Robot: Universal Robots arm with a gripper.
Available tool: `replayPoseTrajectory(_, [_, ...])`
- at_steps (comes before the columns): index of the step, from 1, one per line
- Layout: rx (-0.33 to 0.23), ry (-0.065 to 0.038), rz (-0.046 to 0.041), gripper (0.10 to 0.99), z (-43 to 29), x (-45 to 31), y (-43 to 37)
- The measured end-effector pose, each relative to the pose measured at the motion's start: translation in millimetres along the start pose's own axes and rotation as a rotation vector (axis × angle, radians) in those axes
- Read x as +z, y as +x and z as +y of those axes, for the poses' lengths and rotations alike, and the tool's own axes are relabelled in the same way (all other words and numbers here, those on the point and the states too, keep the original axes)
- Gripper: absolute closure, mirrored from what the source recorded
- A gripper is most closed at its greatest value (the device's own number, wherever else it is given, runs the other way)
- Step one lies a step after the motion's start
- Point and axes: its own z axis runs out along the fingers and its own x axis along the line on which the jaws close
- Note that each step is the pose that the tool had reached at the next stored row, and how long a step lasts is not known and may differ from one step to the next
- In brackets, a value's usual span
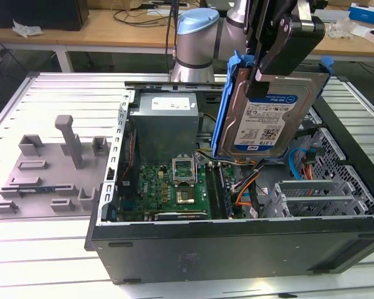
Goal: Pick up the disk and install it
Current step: 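Insert the disk into the insertion slot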
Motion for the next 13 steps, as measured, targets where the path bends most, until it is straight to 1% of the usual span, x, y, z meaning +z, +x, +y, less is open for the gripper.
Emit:
replayPoseTrajectory(9, [0.000, 0.000, 0.0000, 0.722, -0.1, 0.0, 0.0])
replayPoseTrajectory(13, [0.000, 0.000, 0.0001, 0.722, -2.9, -0.1, 1.7])
